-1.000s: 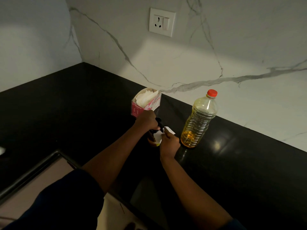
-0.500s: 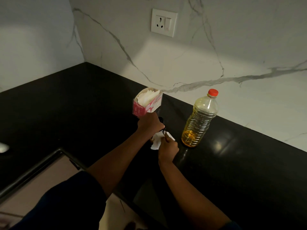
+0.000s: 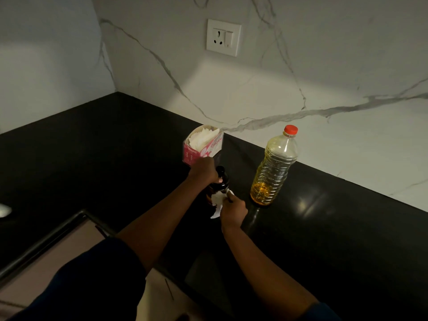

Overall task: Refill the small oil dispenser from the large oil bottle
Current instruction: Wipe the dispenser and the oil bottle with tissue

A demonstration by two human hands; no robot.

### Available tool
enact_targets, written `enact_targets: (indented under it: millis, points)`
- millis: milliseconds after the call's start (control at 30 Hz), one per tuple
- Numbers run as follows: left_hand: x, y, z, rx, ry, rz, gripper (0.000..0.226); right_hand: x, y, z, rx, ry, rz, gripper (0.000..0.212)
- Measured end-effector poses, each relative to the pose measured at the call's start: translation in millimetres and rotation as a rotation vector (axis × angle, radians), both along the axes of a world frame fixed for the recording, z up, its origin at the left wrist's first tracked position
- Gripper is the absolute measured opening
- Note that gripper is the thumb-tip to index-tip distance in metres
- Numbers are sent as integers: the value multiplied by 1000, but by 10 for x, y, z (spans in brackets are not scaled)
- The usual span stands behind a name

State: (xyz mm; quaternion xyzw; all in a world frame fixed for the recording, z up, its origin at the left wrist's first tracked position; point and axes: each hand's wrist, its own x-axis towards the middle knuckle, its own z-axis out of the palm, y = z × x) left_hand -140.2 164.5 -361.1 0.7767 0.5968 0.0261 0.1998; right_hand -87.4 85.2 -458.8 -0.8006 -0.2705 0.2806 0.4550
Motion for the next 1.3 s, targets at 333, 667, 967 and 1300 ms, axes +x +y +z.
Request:
enact_targets:
  millis: [333,667,967,1300]
  points:
    - [-23,-61,-3,18,65,-28,51,11,87,197,53,-87,20,41]
    - [-43,-56,102,-10,180,13,46,-70,-20,56,-81,147,-56,33]
    - [-38,-67,101,43,174,11,50,-42,41,208,170,91,-102,41]
    - [-11,-52,-12,90,3,-40,50,-20,1,-26,-26,231,-108,38]
